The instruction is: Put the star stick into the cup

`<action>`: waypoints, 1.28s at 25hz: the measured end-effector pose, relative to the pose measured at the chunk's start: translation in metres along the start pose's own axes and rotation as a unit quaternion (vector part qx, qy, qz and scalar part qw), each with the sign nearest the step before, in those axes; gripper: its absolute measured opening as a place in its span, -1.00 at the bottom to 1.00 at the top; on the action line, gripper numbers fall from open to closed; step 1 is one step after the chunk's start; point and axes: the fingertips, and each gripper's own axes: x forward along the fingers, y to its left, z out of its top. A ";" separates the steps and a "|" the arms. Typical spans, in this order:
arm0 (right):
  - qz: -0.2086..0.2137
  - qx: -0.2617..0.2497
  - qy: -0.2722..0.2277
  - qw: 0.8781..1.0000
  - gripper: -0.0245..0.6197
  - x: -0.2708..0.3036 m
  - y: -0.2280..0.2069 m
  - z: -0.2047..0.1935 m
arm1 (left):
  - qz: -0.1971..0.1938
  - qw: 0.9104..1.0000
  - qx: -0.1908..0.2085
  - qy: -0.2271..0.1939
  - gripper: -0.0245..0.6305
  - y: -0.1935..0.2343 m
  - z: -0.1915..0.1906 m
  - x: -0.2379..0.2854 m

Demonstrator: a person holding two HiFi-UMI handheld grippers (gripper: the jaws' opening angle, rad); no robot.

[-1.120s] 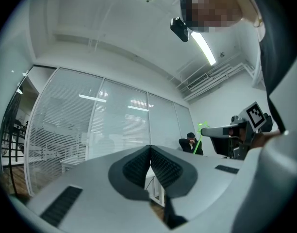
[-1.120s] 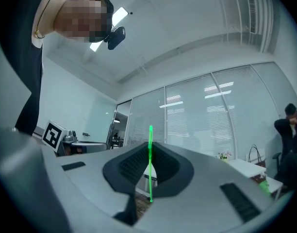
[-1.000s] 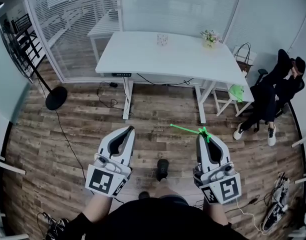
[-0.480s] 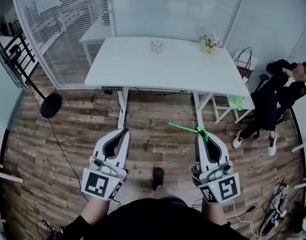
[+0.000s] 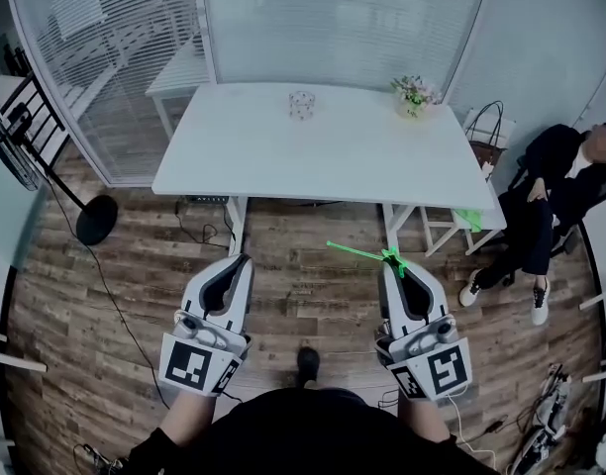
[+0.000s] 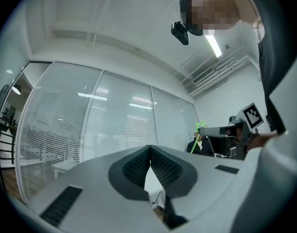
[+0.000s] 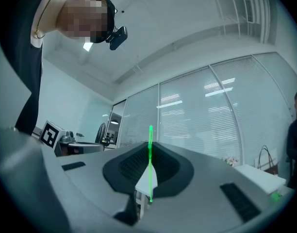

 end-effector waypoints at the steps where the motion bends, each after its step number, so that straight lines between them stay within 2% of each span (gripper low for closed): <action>1: 0.003 0.001 0.000 1.000 -0.86 0.006 -0.007 -0.002 | 0.002 1.000 0.001 0.000 -0.89 0.001 -0.001 0.008; 7: 0.018 0.003 -0.004 1.000 -0.86 0.036 -0.049 -0.011 | 0.019 1.000 0.009 -0.004 -0.89 0.008 -0.010 0.053; 15: 0.037 0.011 -0.003 0.999 -0.86 0.062 -0.075 -0.025 | 0.036 0.999 0.013 -0.003 -0.89 0.015 -0.020 0.085; 32: 0.039 0.029 -0.018 0.999 -0.86 0.093 -0.089 -0.024 | 0.031 0.999 0.010 0.002 -0.89 0.033 -0.028 0.112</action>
